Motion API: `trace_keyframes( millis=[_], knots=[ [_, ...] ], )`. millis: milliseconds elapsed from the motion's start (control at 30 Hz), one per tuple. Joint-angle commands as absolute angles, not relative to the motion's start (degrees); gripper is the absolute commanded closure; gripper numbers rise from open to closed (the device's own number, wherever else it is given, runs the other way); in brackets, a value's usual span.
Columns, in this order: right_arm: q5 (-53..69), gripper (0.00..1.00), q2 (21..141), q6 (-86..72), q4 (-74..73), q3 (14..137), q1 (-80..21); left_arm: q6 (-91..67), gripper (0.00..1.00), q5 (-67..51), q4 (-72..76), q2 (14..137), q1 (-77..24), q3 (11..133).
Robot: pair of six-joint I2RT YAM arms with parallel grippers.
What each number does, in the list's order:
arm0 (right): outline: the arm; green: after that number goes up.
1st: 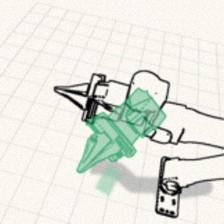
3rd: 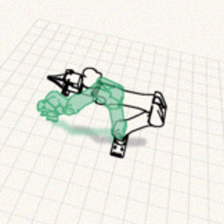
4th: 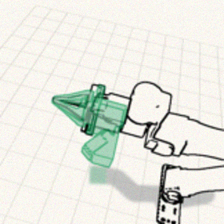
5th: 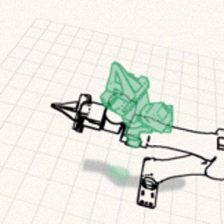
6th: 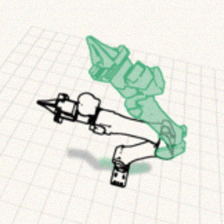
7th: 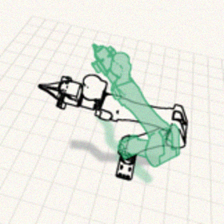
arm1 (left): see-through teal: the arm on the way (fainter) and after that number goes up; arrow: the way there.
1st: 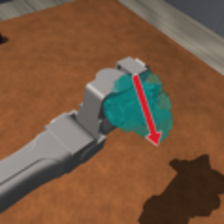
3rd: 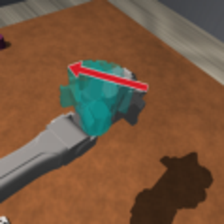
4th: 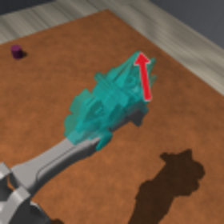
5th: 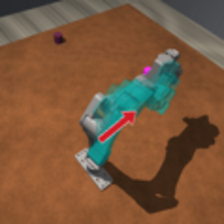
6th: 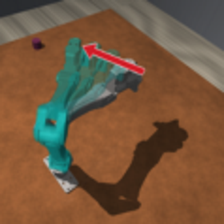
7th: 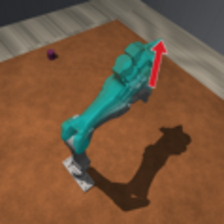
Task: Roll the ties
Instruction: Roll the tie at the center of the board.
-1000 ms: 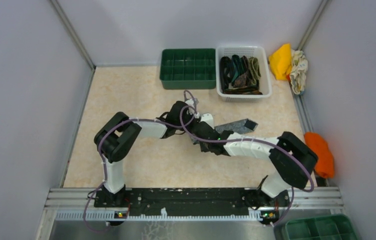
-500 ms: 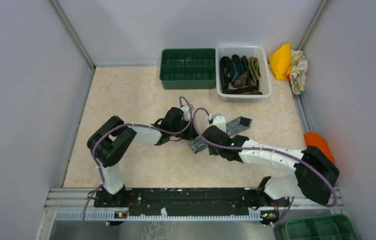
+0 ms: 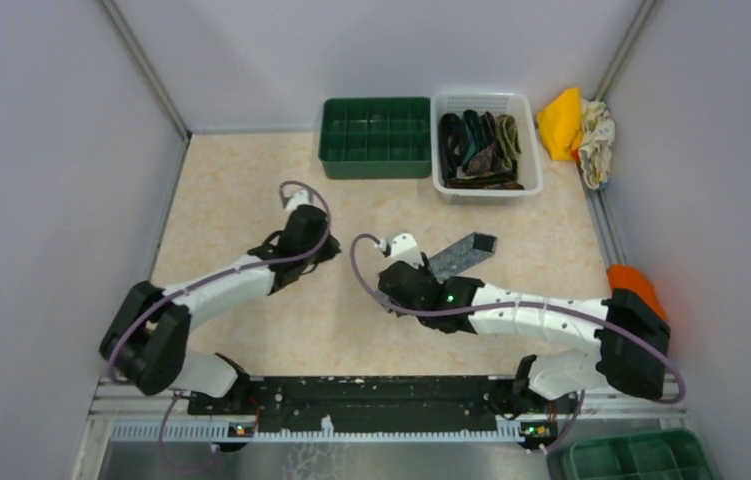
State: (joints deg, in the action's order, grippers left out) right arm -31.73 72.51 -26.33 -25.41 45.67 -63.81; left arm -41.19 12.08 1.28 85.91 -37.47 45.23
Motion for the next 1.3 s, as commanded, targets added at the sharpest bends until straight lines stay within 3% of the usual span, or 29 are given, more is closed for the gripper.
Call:
trace_keyframes(
  millis=[0,133,233,500,767,1267],
  knots=[
    [-35.77,0.45,77.16,-21.02,-24.37,52.24,-68.04,-50.38,1.00,28.53,-5.97,73.00,-34.25,38.60],
    [-36.82,0.35,83.11,-17.85,-24.11,56.28,-70.43,-51.67,1.00,32.16,-5.79,61.57,-34.14,32.30],
    [-37.22,0.34,87.07,-16.41,-24.25,58.76,-71.37,-51.29,1.00,33.67,-5.90,56.47,-34.16,29.62],
    [-40.20,0.18,94.00,-14.87,-22.17,60.43,-71.44,-48.52,1.00,35.11,-6.44,53.83,-34.00,29.27],
    [-41.11,0.18,98.59,-15.90,-21.44,59.56,-69.90,-47.30,1.00,33.82,-4.27,55.35,-33.77,28.48],
    [-37.79,0.18,96.23,-18.12,-20.28,54.40,-61.87,-45.60,1.00,31.51,-1.52,58.67,-33.49,29.35]
  ],
)
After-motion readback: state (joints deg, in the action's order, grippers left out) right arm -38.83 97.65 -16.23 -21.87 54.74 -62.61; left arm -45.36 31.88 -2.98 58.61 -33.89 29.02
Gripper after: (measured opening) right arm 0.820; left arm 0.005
